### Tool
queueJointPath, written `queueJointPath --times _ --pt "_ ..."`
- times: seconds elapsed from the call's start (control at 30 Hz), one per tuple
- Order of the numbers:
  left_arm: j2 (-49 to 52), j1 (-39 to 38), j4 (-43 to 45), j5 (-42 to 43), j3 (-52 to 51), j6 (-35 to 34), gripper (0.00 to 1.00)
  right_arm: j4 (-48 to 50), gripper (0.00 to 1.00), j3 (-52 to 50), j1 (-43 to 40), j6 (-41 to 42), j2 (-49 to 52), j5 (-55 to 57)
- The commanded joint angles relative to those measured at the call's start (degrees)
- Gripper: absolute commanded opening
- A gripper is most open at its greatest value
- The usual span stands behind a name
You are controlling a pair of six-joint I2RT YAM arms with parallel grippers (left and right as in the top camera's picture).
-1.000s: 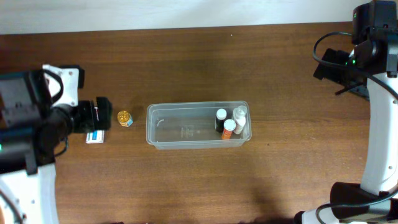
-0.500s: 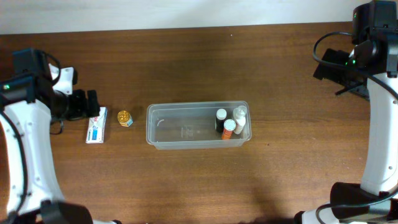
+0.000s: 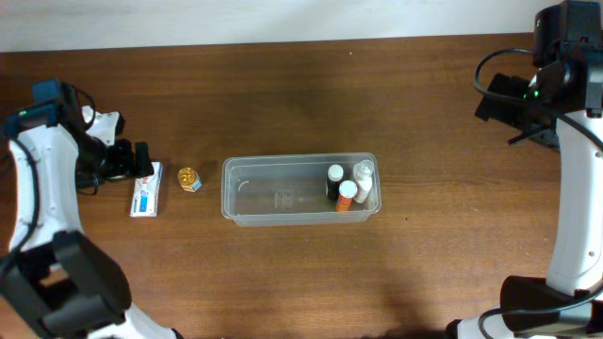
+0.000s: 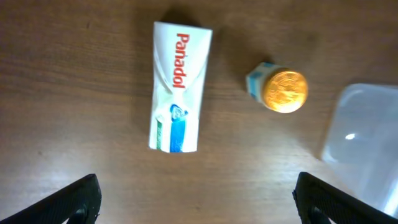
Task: Pack container
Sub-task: 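Move the left gripper over the white Panadol box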
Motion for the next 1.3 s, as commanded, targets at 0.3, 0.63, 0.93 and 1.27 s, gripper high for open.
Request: queueJointPath --times 0.3,0.63,0.93,1.27 --pt "15.02 0.2 1.62 -4.31 0.79 2.56 0.99 0.0 0.98 0.59 -0.22 0.44 -0.22 0.09" --pt "19.19 0.2 4.11 -4.79 0.79 2.56 0.99 0.0 0.98 0.59 -0.22 0.44 -0.22 0.09" --pt "19.19 0.2 9.03 -5.22 0.79 2.47 0.92 0.0 0.98 0.59 -0.22 0.44 -0.22 0.09" --pt "19.41 0.04 10.82 -5.2 0.57 2.34 0.77 0.0 0.98 0.59 -0.22 0.44 -0.22 0.09"
